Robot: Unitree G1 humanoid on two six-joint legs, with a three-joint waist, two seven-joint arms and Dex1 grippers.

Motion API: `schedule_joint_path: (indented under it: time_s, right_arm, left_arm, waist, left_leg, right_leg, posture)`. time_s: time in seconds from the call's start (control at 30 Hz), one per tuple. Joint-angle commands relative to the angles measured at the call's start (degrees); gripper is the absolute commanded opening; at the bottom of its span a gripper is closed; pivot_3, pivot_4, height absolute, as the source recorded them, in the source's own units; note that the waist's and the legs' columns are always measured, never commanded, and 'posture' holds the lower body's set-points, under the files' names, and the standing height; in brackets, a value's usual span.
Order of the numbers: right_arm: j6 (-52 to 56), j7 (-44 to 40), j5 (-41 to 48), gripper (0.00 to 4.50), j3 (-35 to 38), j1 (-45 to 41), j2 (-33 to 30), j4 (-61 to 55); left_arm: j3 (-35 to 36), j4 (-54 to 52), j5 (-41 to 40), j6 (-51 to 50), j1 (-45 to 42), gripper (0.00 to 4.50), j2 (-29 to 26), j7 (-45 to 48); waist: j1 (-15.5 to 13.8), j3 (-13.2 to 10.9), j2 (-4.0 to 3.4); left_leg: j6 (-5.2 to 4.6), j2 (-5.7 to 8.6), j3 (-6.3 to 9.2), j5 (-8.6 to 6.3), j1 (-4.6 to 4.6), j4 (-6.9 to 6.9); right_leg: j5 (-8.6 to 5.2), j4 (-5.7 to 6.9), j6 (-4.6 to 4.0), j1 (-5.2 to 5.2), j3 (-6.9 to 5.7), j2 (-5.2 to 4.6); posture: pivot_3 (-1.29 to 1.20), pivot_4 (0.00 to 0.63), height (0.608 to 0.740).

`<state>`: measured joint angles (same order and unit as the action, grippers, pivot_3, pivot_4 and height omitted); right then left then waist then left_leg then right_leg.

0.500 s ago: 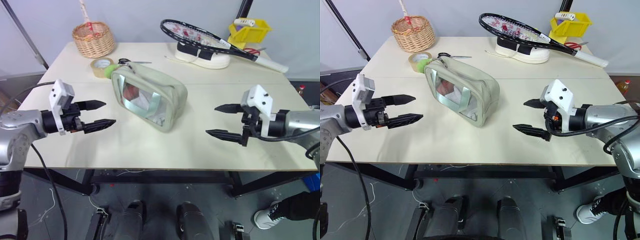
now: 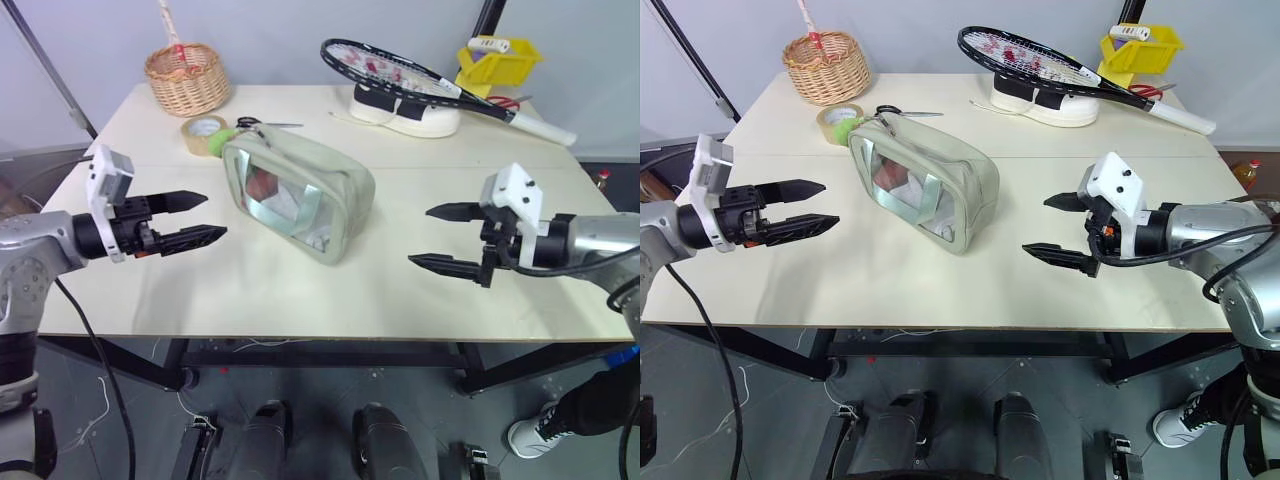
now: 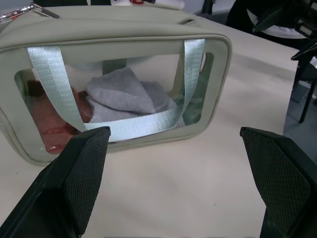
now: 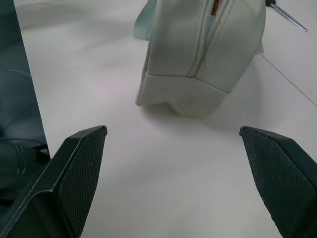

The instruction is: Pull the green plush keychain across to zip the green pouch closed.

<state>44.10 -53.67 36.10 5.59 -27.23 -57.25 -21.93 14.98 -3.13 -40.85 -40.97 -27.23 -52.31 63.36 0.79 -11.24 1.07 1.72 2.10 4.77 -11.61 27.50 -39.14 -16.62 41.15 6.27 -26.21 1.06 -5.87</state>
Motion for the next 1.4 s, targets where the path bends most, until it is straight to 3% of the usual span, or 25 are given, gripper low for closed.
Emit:
schedule_joint_path:
  time_s: [0.03, 0.33, 0.63, 0.93, 1.03, 1.27, 1.4]
  right_arm:
    - [0.18, -0.59, 0.49, 4.45, -0.71, -4.52, 0.98, 0.09]
    - [12.92, 4.44, 2.54, 4.45, -9.03, -27.28, 13.2, 7.6]
    - [13.49, 12.11, -12.08, 4.45, -23.23, -51.7, 33.63, 35.27]
    - [10.35, 8.66, -21.73, 4.45, -28.61, -62.72, 43.97, 58.53]
    - [9.31, 7.03, -23.47, 3.62, -28.48, -64.1, 45.36, 61.65]
    - [7.29, 3.64, -25.91, 0.07, -27.43, -64.71, 46.15, 61.92]
    - [1.54, -5.73, -26.54, 0.07, -29.14, -62.71, 40.78, 54.93]
  left_arm:
    - [3.15, -0.7, -1.42, 0.69, -0.79, 4.5, -0.22, -0.53]
    - [7.17, 0.49, -6.12, -2.13, -3.16, 4.5, -1.76, -0.41]
    - [6.53, 0.43, -5.01, -1.19, -3.17, 4.5, -1.91, -0.46]
    - [6.81, -0.06, -4.54, -0.35, -2.29, 4.5, -1.73, -0.8]
    - [7.02, -0.5, -4.55, 0.09, -1.57, 4.5, -1.6, -1.18]
    - [7.11, -1.12, -4.66, 0.8, -0.6, 4.5, -1.44, -1.98]
    - [6.75, -0.77, -4.45, 1.14, -0.87, 4.5, -1.63, -2.11]
  waist:
    - [0.05, 0.0, 0.0]
    - [0.18, 0.0, 0.01]
    - [0.71, 0.0, 0.0]
    - [1.68, 0.0, 0.01]
    - [1.89, 0.0, 0.01]
    - [2.28, 0.0, 0.01]
    - [2.29, -0.01, 0.01]
  left_leg:
    - [0.0, 0.0, 0.01, 0.0, 0.0, 0.0]
    - [0.0, -0.02, 0.07, 0.0, 0.0, 0.02]
    - [0.03, 0.02, 0.04, 0.02, 0.01, 0.07]
    - [0.05, 0.12, 0.03, 0.03, 0.03, 0.13]
    - [0.06, 0.15, 0.03, 0.03, 0.03, 0.14]
    - [0.06, 0.12, 0.03, 0.03, 0.04, 0.18]
    - [0.07, 0.12, 0.05, 0.04, 0.05, 0.16]
  right_leg:
    - [0.0, 0.0, 0.0, 0.0, 0.0, 0.0]
    - [0.01, 0.02, 0.0, -0.05, 0.0, 0.02]
    - [0.03, 0.1, 0.01, -0.17, 0.01, 0.18]
    - [0.15, 0.24, 0.22, -0.22, -0.12, 0.24]
    - [0.15, 0.33, 0.22, -0.28, -0.11, 0.28]
    - [0.16, 0.56, 0.24, -0.45, -0.1, 0.32]
    - [0.15, 0.64, 0.23, -0.48, -0.11, 0.32]
  posture:
    - [0.0, 0.15, 0.659]
    - [0.0, 0.15, 0.659]
    - [0.0, 0.15, 0.659]
    - [0.0, 0.15, 0.659]
    - [0.0, 0.15, 0.659]
    - [0.0, 0.15, 0.659]
    - [0.0, 0.15, 0.659]
